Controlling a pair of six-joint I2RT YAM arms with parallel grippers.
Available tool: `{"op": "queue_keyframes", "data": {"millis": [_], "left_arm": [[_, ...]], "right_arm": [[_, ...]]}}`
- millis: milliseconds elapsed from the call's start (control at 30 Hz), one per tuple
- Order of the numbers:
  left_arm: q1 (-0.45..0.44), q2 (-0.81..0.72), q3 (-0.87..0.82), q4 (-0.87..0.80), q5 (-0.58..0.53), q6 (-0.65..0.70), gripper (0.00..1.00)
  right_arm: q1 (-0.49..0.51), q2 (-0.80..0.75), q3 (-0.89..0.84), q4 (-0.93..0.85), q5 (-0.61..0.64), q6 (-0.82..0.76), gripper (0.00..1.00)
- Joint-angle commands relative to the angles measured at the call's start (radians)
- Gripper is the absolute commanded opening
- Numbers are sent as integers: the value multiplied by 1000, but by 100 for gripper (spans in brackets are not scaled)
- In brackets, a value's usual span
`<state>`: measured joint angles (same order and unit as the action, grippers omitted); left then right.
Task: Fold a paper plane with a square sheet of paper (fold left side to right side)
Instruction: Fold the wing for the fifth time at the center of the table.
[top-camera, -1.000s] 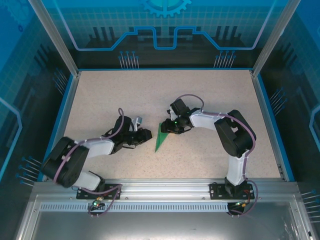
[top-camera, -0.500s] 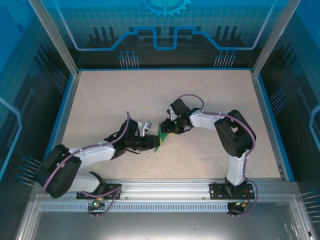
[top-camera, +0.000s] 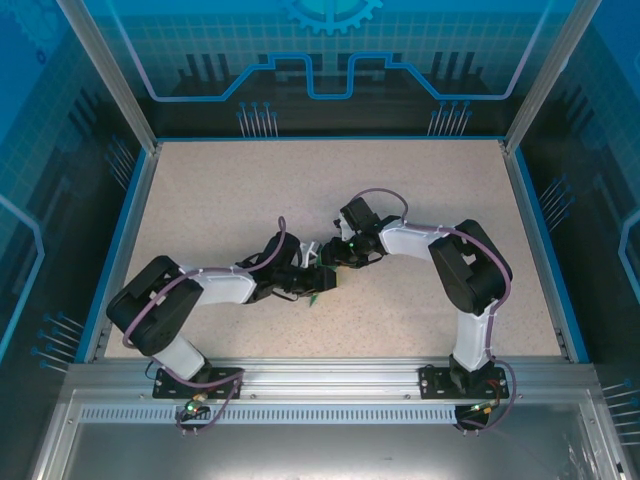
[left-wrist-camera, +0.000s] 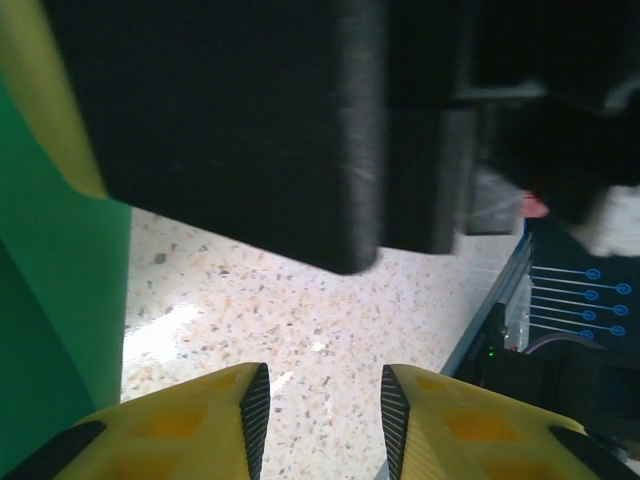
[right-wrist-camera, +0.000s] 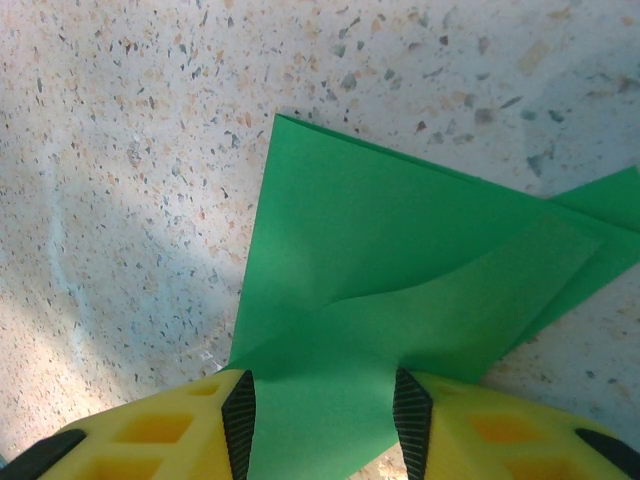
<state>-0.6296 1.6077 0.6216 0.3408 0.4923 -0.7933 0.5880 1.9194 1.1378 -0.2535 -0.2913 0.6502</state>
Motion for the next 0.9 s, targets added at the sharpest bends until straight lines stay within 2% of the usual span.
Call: {"op": "queue_keyframes", "data": {"millis": [0, 300, 867], "left_arm": [[-5, 14, 26, -58, -49, 57, 38], [-5, 24, 25, -112, -100, 86, 38], [-4, 53, -19, -93, -129, 72, 38]], "right_arm": [[-7, 34, -19, -43, 9, -3, 45], [-8, 28, -21, -49, 16, -7, 45], [-8, 17, -19, -52, 15, -10, 45]]}}
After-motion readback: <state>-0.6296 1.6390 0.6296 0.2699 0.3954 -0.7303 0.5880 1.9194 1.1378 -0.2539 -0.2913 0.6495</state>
